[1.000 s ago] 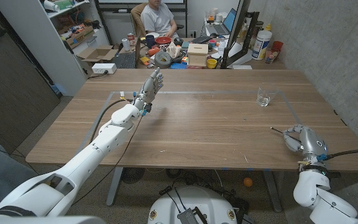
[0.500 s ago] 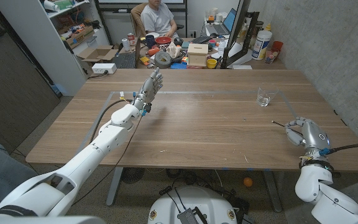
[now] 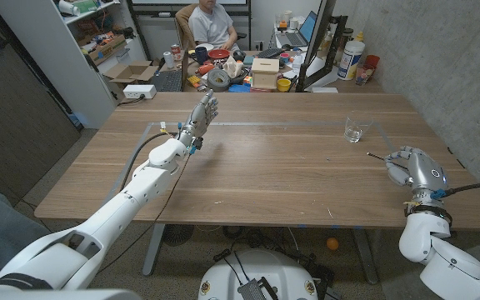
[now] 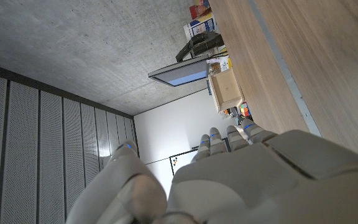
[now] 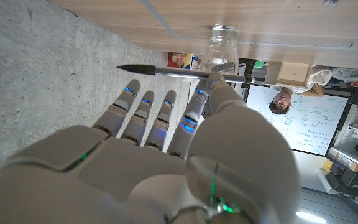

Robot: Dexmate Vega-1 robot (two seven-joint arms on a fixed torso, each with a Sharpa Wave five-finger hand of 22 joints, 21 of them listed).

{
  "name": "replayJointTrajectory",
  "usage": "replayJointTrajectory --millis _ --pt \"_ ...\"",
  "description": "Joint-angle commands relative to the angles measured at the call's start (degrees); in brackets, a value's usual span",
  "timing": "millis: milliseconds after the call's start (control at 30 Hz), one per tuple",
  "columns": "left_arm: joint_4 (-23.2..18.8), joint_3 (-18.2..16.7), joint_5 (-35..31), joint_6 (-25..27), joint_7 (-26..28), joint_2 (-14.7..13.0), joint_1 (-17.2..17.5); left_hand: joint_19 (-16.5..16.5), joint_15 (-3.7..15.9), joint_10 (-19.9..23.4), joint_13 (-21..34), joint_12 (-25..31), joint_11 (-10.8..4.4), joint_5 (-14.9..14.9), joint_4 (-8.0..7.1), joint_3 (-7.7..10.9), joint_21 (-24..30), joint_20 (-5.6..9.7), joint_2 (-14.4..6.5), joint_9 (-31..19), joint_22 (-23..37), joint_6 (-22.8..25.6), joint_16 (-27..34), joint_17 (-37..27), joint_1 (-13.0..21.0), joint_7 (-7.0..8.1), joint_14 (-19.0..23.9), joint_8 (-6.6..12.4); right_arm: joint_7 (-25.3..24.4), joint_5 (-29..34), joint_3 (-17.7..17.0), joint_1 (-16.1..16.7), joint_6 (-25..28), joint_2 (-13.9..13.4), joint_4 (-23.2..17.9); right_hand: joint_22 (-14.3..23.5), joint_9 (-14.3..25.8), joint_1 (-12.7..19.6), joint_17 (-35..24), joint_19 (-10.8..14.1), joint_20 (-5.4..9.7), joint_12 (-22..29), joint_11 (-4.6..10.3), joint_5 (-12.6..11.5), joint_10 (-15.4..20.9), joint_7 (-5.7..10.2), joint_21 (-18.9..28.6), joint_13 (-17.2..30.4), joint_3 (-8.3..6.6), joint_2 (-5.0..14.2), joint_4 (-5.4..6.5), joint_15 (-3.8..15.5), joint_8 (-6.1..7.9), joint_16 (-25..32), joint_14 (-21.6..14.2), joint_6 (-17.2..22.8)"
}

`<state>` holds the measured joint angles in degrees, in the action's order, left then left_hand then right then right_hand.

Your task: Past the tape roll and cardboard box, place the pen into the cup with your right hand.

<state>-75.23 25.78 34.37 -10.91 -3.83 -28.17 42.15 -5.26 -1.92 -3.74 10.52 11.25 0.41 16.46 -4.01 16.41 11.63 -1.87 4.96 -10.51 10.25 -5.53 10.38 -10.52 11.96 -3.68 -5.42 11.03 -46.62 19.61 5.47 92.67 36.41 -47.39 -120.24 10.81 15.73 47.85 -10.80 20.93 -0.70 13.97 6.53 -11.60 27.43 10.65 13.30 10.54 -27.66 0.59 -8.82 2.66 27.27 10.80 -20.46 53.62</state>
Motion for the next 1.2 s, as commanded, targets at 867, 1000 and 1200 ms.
replayJointTrajectory --millis 867,1000,1200 --pt "-0.65 -0.45 0.41 -0.17 0.42 -0.2 0.84 -0.28 -0.1 -0.57 0.29 0.28 -0.1 -0.21 0.08 -0.37 0.07 -0.12 -0.68 -0.24 0.28 -0.11 0.33 -0.21 0.57 0.28 -0.75 0.23 4.54 3.22 -0.92 -6.24 -0.59 -1.4 1.87 0.16 4.9 0.24 -0.23 0.06 -0.13 -0.48 -0.89 0.6 0.05 0.07 -0.37 0.11 -0.06 -0.03 0.63 1.43 1.77 0.19 -0.1 -0.48" --pt "-0.74 -0.45 0.32 -0.25 0.45 -0.25 0.86 -0.28 -0.12 -0.57 0.29 0.29 -0.1 -0.22 0.08 -0.41 0.08 -0.05 -0.71 -0.24 0.28 -0.11 0.34 -0.21 0.61 0.25 -0.76 0.23 5.07 3.57 -0.59 -7.38 -0.69 -2.0 2.4 0.17 4.92 0.18 -0.24 0.05 -0.12 -0.52 -0.9 0.63 0.04 0.02 -0.39 0.11 -0.04 -0.01 0.69 1.4 1.83 0.23 -0.19 -0.41" --pt "-1.26 -0.68 0.29 -0.24 0.99 -0.45 1.24 -0.3 -0.15 -0.66 0.29 0.26 -0.16 -0.23 0.08 -0.45 0.09 -0.11 -0.74 -0.24 0.28 -0.1 0.33 -0.21 0.65 0.24 -0.8 0.24 5.62 3.93 0.08 -9.3 -1.75 -3.0 3.65 0.17 4.91 0.18 -0.23 0.14 -0.14 -0.57 -0.94 0.67 0.07 0.06 -0.38 0.11 -0.04 -0.04 0.68 1.4 1.89 0.22 -0.22 -0.32"
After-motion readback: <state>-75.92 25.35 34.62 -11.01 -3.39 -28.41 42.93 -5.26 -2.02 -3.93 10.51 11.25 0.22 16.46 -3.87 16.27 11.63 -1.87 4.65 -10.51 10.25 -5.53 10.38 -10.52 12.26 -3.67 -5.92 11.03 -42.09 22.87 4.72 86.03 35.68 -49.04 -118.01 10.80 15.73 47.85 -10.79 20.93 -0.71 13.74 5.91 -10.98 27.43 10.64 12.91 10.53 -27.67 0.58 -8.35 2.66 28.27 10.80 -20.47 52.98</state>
